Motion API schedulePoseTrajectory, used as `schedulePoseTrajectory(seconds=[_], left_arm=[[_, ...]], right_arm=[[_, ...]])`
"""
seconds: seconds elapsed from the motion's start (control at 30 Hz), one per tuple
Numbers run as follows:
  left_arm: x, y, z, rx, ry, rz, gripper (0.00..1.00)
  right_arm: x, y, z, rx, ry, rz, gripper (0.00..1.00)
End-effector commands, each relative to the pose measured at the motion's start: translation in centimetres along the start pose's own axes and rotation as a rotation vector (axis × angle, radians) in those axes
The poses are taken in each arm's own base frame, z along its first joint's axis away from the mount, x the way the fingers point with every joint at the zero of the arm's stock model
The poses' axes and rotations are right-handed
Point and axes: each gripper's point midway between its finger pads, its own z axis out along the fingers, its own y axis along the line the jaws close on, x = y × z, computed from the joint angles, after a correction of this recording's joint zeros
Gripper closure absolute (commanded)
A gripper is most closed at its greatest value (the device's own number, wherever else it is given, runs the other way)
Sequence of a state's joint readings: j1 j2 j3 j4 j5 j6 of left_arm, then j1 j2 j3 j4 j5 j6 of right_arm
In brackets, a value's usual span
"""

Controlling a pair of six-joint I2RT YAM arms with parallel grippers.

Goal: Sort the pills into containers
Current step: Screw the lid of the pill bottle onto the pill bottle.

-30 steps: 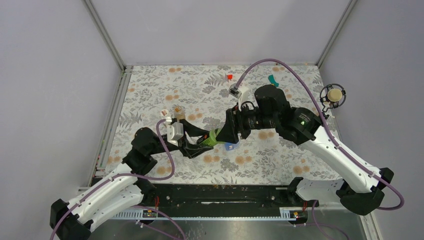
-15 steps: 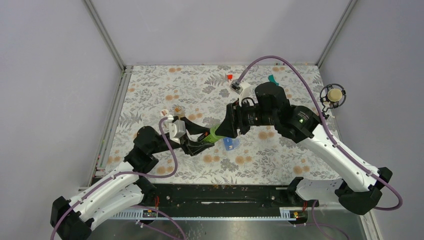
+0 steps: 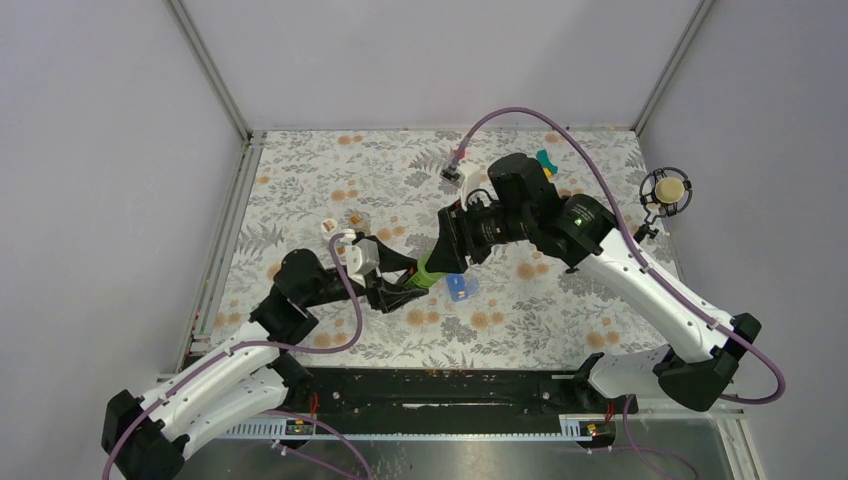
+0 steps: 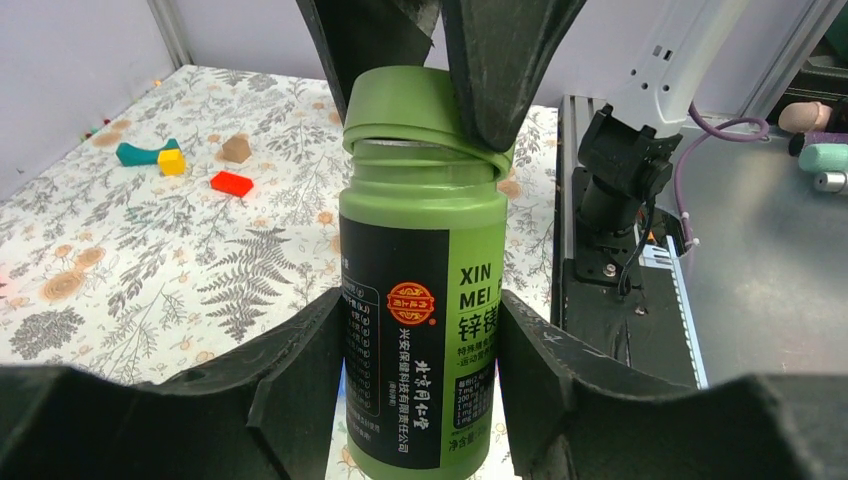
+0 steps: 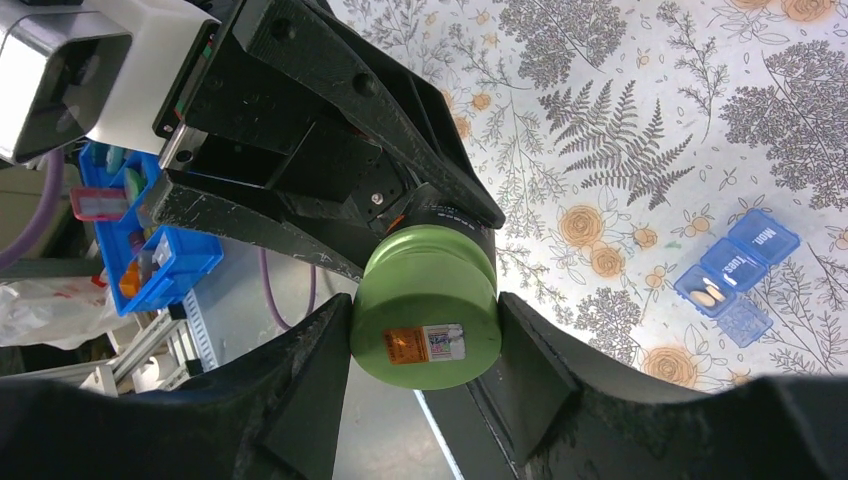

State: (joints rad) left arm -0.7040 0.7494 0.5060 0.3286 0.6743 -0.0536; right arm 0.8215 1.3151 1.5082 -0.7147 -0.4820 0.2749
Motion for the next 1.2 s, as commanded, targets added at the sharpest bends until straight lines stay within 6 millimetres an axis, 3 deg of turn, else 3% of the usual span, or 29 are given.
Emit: schedulePoseTrajectory(seconds=[0.0, 0.13, 0.3, 0.7, 1.17], left_arm=[[-4.3, 0.0, 0.5, 0.007, -0.121, 0.108, 1.00], [-3.8, 0.4, 0.3, -0.015, -0.107, 0.106, 1.00], [-3.3, 1.4, 0.1, -0.073, -0.087, 0.099, 1.00], [-2.8, 3.0, -0.3, -0.165, -0.073, 0.092, 1.00], [-1.9, 2.5, -0.3, -0.118, -0.024, 0.121, 1.00]], right_arm=[[-0.2, 0.1, 1.0, -0.025, 0.022, -0.020, 0.49], [-0.3, -0.4, 1.3, -0.003, 0.022, -0.034, 0.53], [-0.2, -1.1, 0.2, 0.050, 0.043, -0.066, 0.55], [0.3, -0.6, -0.5, 0.002, 0.084, -0.094, 0.61], [-0.5, 0.3, -0.7, -0.030, 0.083, -0.100, 0.61]])
